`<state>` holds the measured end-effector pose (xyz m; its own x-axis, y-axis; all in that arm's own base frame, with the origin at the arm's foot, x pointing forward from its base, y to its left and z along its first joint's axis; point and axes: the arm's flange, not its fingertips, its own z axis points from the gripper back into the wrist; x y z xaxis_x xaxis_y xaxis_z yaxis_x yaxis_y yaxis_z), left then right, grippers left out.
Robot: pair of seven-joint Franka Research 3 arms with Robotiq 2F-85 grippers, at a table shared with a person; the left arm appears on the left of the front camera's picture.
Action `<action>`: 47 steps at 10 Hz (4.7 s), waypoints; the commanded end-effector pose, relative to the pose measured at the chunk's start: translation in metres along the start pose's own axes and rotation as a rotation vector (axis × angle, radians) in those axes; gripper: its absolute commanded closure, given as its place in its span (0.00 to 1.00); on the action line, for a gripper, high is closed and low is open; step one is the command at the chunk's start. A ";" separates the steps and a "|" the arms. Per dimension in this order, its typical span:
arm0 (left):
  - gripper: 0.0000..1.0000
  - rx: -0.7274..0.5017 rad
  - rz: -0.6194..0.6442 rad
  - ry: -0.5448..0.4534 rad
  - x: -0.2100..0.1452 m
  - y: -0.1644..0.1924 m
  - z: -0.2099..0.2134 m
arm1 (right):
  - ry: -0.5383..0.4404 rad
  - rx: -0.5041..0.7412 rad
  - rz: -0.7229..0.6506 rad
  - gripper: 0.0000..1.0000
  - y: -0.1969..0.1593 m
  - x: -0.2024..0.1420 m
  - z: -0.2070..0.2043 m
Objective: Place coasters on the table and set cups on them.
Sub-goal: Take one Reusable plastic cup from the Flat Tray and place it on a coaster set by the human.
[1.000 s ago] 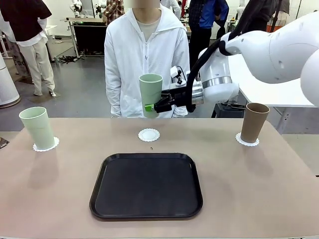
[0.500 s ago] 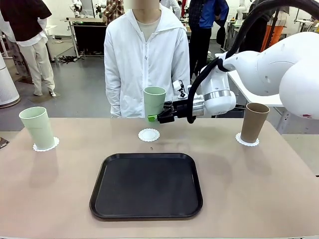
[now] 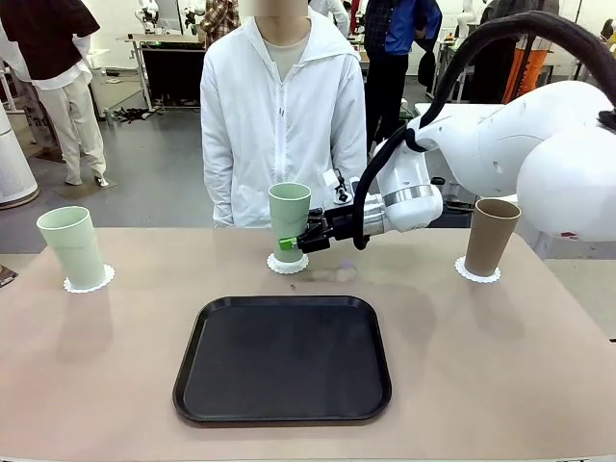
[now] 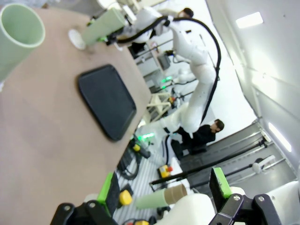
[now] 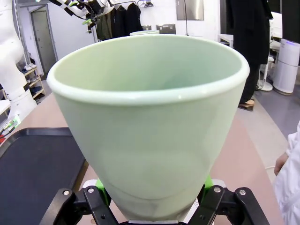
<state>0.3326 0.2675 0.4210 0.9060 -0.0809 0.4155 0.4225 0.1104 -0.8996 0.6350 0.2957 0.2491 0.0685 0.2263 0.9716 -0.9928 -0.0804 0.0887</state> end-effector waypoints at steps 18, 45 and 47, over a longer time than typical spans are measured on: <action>0.00 0.005 0.000 -0.001 -0.001 -0.003 0.002 | 0.090 0.030 -0.028 0.00 -0.020 -0.016 -0.015; 0.00 0.005 0.000 -0.001 -0.001 -0.003 0.002 | 0.735 -0.541 -0.518 0.00 0.108 0.109 0.088; 0.00 0.005 0.000 -0.001 -0.001 -0.003 0.002 | 0.869 -0.677 -0.575 0.00 0.149 0.143 0.092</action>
<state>0.3327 0.2674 0.4208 0.9061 -0.0811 0.4152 0.4221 0.1098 -0.8999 0.5194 0.2055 0.3899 0.5825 0.6557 0.4804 -0.7673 0.6386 0.0588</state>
